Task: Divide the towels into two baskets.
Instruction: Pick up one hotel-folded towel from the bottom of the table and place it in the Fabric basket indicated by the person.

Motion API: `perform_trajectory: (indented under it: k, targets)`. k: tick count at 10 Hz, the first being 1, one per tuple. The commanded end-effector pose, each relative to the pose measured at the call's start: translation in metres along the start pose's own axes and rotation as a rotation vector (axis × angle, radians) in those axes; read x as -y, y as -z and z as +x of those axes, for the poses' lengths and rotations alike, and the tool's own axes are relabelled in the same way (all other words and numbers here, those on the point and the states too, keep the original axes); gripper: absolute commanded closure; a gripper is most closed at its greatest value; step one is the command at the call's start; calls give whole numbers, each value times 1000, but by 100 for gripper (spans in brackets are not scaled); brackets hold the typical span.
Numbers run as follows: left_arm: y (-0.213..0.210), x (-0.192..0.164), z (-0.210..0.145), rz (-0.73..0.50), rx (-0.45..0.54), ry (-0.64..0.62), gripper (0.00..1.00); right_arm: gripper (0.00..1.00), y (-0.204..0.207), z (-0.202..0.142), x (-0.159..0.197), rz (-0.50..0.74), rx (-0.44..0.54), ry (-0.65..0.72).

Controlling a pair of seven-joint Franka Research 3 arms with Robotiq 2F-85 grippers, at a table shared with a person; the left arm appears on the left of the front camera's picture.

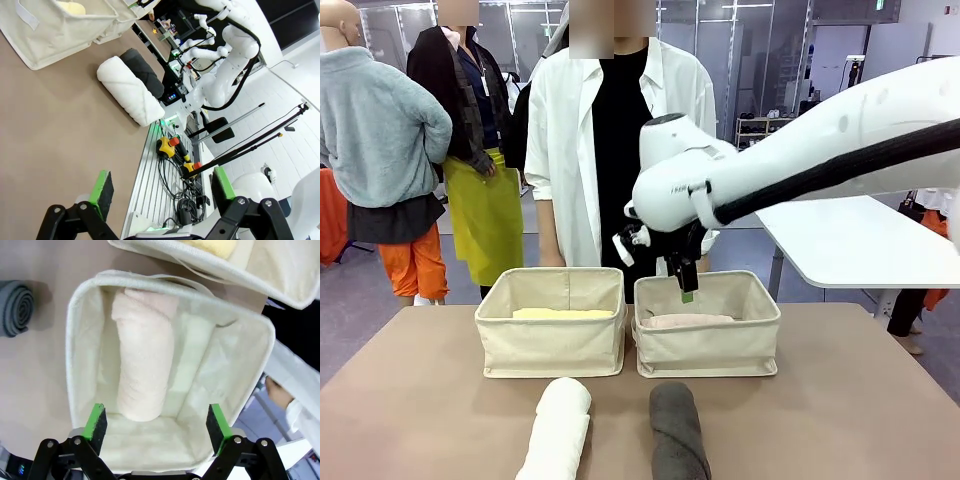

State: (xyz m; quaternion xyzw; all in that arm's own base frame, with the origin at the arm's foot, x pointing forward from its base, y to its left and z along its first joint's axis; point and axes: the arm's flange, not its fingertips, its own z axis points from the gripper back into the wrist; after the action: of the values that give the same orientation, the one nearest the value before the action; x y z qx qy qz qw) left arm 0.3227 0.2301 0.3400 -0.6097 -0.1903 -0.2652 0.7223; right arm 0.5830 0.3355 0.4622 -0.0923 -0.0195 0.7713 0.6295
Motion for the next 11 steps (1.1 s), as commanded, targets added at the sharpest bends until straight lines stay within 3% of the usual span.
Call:
perform_trajectory:
  k: [1,6,9,11]
  targets:
    - [-1,5,-2,-4,9,16,0,0,-24,-33,-52,40,115,97]
    - [-1,5,-2,-4,9,16,0,0,-33,-158,-171,160,539,469]
    - [-1,5,-2,-4,9,16,0,0,-12,-255,-224,309,809,695]
    - [-1,5,-2,-4,9,16,0,0,-1,-321,-253,403,927,845]
